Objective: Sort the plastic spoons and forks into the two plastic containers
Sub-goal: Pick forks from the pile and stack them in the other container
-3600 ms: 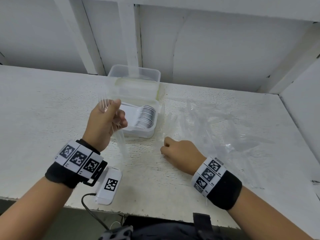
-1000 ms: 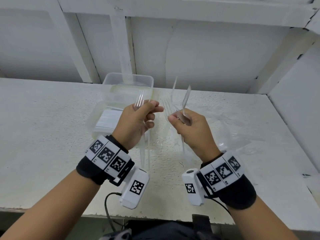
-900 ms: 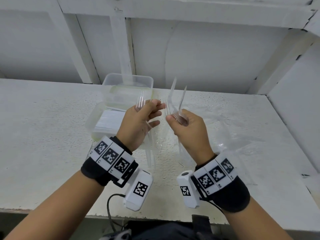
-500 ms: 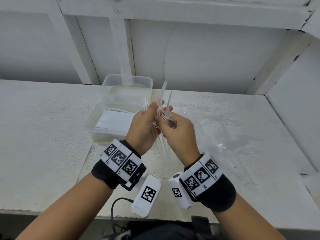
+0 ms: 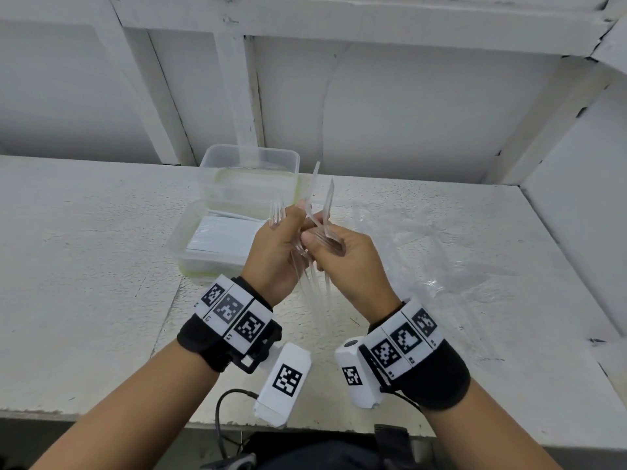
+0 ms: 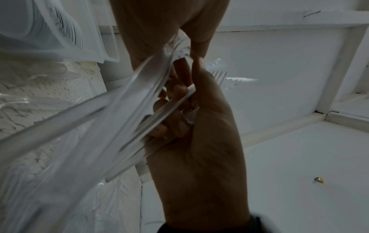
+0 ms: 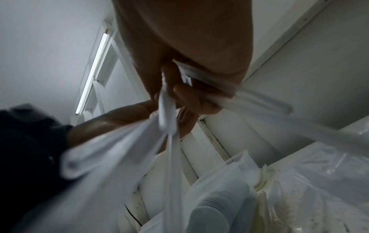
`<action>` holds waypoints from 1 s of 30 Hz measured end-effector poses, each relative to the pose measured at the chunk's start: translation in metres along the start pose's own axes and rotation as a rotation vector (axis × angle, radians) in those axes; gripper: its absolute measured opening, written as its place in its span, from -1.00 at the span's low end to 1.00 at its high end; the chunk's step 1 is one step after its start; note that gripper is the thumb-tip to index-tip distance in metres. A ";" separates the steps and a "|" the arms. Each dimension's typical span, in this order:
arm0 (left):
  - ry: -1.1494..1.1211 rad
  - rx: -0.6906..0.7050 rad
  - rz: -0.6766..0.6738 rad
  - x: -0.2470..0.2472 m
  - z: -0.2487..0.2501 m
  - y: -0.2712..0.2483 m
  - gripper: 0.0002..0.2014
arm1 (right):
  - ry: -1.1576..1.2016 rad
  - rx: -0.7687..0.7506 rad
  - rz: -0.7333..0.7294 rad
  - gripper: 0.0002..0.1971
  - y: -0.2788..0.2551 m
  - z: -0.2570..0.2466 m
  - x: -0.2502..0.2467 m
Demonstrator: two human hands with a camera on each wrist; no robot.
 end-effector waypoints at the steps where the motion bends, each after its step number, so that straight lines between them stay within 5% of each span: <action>1: -0.027 -0.003 0.006 0.000 0.001 0.000 -0.77 | -0.005 0.004 -0.029 -0.85 -0.001 0.001 0.001; 4: -0.117 -0.027 0.034 -0.003 0.001 0.002 -0.85 | -0.072 0.011 -0.096 -0.86 -0.005 0.006 0.004; 8: -0.165 -0.077 0.005 -0.002 -0.006 0.002 -0.59 | -0.126 -0.028 -0.042 -0.80 -0.006 0.007 0.000; 12: -0.146 -0.108 -0.021 0.002 -0.010 0.003 -0.69 | -0.169 -0.088 0.007 -0.65 -0.006 0.006 -0.002; 21: -0.183 -0.137 -0.047 0.005 -0.013 0.001 -0.80 | -0.336 -0.193 -0.007 -0.84 -0.005 0.001 -0.003; 25: -0.080 -0.134 -0.096 0.007 -0.015 0.002 -0.65 | -0.371 -0.241 0.049 -0.88 -0.004 -0.004 -0.009; 30: 0.146 -0.081 -0.129 0.009 -0.014 0.001 -0.57 | -0.169 -0.096 0.074 -0.82 0.001 -0.001 -0.014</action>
Point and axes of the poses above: each hand's wrist, its own y-axis towards the middle knuckle, its own x-axis out of the palm, z = x × y, the point moved 10 cm from there along y, towards the middle knuckle, and after that the axes turned 5 degrees about z, right-handed, at the moved point
